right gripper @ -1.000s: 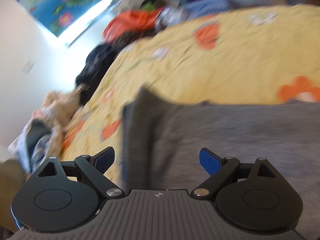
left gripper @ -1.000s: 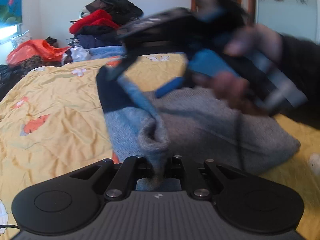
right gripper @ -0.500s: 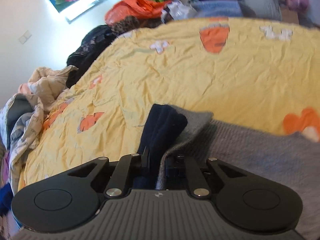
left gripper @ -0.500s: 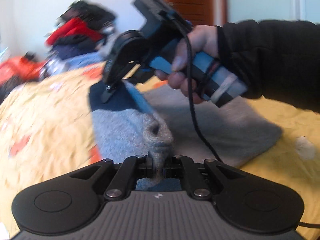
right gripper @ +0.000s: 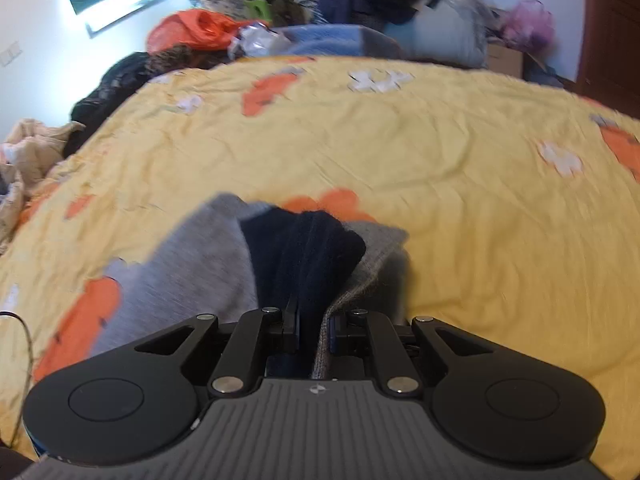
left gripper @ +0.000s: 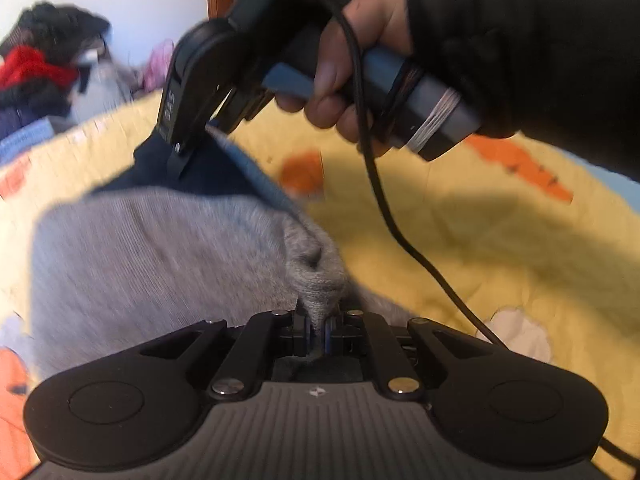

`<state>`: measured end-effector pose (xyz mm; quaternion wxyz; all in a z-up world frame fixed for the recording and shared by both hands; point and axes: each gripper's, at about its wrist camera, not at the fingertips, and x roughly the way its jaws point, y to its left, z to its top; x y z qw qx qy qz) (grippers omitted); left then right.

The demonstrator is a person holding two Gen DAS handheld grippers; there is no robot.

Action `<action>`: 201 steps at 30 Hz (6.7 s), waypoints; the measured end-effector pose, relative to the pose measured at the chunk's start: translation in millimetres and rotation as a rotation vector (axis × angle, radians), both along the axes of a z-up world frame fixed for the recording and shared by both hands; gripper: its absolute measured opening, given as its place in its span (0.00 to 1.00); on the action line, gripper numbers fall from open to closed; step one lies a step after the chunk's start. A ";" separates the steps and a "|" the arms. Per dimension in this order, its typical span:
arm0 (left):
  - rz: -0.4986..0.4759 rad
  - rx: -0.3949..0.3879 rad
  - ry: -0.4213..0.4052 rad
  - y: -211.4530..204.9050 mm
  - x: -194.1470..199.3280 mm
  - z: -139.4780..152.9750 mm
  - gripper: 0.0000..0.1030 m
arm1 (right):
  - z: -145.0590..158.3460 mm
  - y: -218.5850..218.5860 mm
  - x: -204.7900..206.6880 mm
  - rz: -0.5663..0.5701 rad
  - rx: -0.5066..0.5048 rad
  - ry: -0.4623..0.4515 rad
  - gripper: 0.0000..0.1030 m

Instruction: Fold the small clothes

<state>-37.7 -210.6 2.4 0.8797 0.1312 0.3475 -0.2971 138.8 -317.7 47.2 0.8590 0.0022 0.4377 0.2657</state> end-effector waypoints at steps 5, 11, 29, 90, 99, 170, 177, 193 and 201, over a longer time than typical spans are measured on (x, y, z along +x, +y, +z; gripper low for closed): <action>-0.137 -0.083 0.028 19.5 -13.8 13.5 0.43 | -21.2 -25.1 -11.5 -0.157 0.061 -0.020 0.81; 0.024 -0.350 0.000 119.7 -9.1 51.1 0.87 | -29.1 -87.2 -40.5 -0.320 0.332 0.021 0.81; 0.461 -0.576 0.419 189.0 158.7 -5.9 0.29 | -46.4 -30.0 -42.2 -0.272 0.393 0.087 0.34; 0.261 -0.017 0.041 196.2 18.0 0.0 0.44 | -29.9 118.1 -37.1 -0.169 0.154 -0.087 0.50; 0.265 -0.036 0.034 199.0 15.7 -1.1 0.44 | -12.2 99.8 -119.1 -0.121 0.279 -0.059 0.55; 0.318 -0.010 -0.081 216.8 -14.7 -2.5 0.50 | -31.9 127.0 -91.2 -0.159 0.153 -0.076 0.50; 0.433 -0.060 -0.264 295.4 -68.0 55.1 0.59 | 6.3 77.2 -177.1 -0.210 0.115 -0.237 0.75; 0.675 -0.007 -0.443 326.7 -61.8 89.3 0.82 | 13.0 -8.0 -237.5 -0.384 -0.636 -0.546 0.92; 0.633 -0.125 0.066 227.0 -59.2 -0.4 0.82 | -25.2 89.6 -231.8 -0.354 -0.036 -0.206 0.95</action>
